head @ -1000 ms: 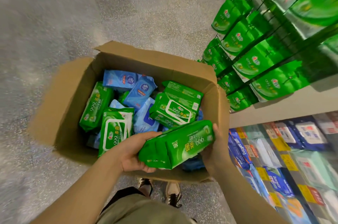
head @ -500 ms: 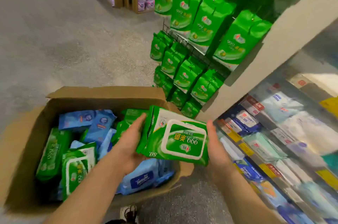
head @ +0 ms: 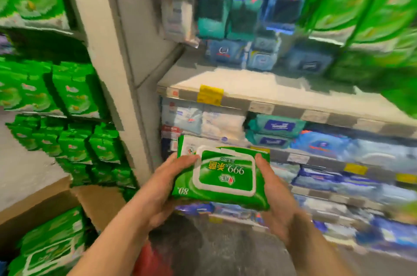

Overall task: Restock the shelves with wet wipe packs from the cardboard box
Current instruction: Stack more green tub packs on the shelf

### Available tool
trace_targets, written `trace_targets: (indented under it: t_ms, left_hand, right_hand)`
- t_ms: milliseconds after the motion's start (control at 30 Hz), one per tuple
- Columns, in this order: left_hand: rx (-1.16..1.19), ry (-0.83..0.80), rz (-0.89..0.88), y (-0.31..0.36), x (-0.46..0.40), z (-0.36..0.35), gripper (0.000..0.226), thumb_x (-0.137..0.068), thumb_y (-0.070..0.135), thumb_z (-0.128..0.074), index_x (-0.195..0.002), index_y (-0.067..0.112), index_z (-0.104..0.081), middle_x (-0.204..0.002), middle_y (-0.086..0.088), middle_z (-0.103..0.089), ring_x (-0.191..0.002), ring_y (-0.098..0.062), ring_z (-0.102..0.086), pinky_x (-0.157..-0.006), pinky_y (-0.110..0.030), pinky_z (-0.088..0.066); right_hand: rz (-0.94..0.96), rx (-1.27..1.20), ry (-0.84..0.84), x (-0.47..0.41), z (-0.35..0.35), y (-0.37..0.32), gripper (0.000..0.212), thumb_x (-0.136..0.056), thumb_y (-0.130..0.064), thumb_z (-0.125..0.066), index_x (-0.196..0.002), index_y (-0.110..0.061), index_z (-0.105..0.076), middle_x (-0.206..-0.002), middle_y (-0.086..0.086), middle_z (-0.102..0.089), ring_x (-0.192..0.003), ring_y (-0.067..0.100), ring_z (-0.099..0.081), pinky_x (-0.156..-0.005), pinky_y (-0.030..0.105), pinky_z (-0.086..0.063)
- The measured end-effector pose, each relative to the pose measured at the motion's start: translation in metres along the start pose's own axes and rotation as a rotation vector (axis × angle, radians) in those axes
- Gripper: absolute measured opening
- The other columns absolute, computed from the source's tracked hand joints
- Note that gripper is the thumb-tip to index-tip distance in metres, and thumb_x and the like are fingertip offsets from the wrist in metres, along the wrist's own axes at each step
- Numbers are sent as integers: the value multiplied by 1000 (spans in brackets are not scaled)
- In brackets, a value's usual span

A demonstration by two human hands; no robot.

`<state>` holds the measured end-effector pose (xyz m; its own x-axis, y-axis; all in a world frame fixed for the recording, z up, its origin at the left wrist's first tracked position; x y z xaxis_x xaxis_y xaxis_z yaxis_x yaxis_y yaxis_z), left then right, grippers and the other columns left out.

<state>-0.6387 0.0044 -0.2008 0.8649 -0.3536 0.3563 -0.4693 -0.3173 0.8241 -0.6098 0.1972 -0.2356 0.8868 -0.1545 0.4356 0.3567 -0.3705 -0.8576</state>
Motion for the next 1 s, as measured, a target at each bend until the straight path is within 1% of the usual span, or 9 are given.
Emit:
trace_targets:
  t_ms: [67, 167, 233, 300, 467, 633, 833, 933, 1000]
  left_hand:
    - [19, -65, 46, -7, -16, -57, 43, -76, 35, -64, -111, 13, -74, -112, -19, -72, -92, -34, -72, -95, -64, -47]
    - [76, -167, 128, -28, -41, -132, 55, -80, 50, -52, -101, 7, -78, -101, -22, -73, -76, -33, -71, -71, -47, -58]
    - [129, -225, 156, -43, -55, -180, 62, -80, 56, -49, -103, 6, -77, -106, -23, -70, -85, -34, -69, -83, -48, -53]
    - [156, -258, 168, -56, -66, -224, 62, -79, 60, -52, -105, 10, -77, -108, -21, -67, -91, -33, -64, -94, -51, -43]
    - [148, -325, 109, -78, -81, -316, 59, -78, 63, -57, -113, 18, -70, -106, -9, -66, -92, -22, -60, -82, -38, -45]
    - [-22, -352, 16, -94, -97, -383, 56, -77, 37, -76, -129, 23, -59, -119, -5, -71, -112, -26, -67, -98, -49, -49]
    - [-162, -279, 37, -87, -162, -405, 30, -86, 8, -70, -116, 9, -67, -103, -12, -76, -94, -30, -74, -83, -43, -58]
    - [-216, -336, 196, -87, -199, -417, 29, -88, 11, -66, -117, 8, -64, -100, -17, -75, -89, -30, -75, -83, -45, -59]
    - [-370, -399, 264, -79, -227, -430, 38, -81, 9, -71, -118, 1, -62, -84, -22, -72, -67, -15, -75, -81, -40, -59]
  right_hand:
    - [42, -111, 47, 8, 50, -19, 52, -87, -57, -57, -120, -21, -75, -113, 12, -77, -100, 34, -75, -75, 42, -61]
    - [124, -202, 172, 16, 129, -42, 78, -66, -70, -76, -128, -23, -71, -121, 16, -73, -109, 42, -70, -97, 70, -49]
    - [168, -297, 244, 25, 173, -57, 79, -68, -69, -74, -133, -24, -66, -125, 15, -72, -113, 43, -68, -99, 77, -43]
    - [216, -424, 310, 31, 213, -70, 69, -78, -60, -67, -138, -24, -61, -126, 14, -71, -114, 42, -68, -93, 74, -49]
    - [286, -561, 383, 45, 273, -100, 55, -90, -59, -59, -135, -28, -59, -116, 8, -76, -102, 36, -74, -66, 46, -62]
    - [274, -574, 364, 36, 288, -114, 53, -90, -56, -61, -132, -25, -61, -114, 9, -76, -104, 33, -74, -76, 49, -61]
    - [292, -416, 471, 4, 328, -122, 68, -72, -50, -70, -130, -16, -58, -105, 16, -76, -92, 39, -74, -68, 48, -59]
    - [294, -352, 425, -13, 344, -147, 49, -91, -49, -57, -119, -10, -67, -98, 13, -78, -79, 33, -74, -60, 38, -57]
    - [262, -349, 428, -25, 357, -170, 43, -97, -45, -53, -109, -7, -68, -90, 14, -78, -84, 33, -74, -72, 45, -60]
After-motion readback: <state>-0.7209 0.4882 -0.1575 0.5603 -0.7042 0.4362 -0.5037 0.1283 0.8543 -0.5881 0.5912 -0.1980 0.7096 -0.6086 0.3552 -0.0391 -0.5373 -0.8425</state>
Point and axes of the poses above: each hand's wrist, its own x-axis away from the middle knuckle, its own z-axis out of the back of the hand, y = z × x, the point moved 10 cm from there along -x, towards the middle knuckle
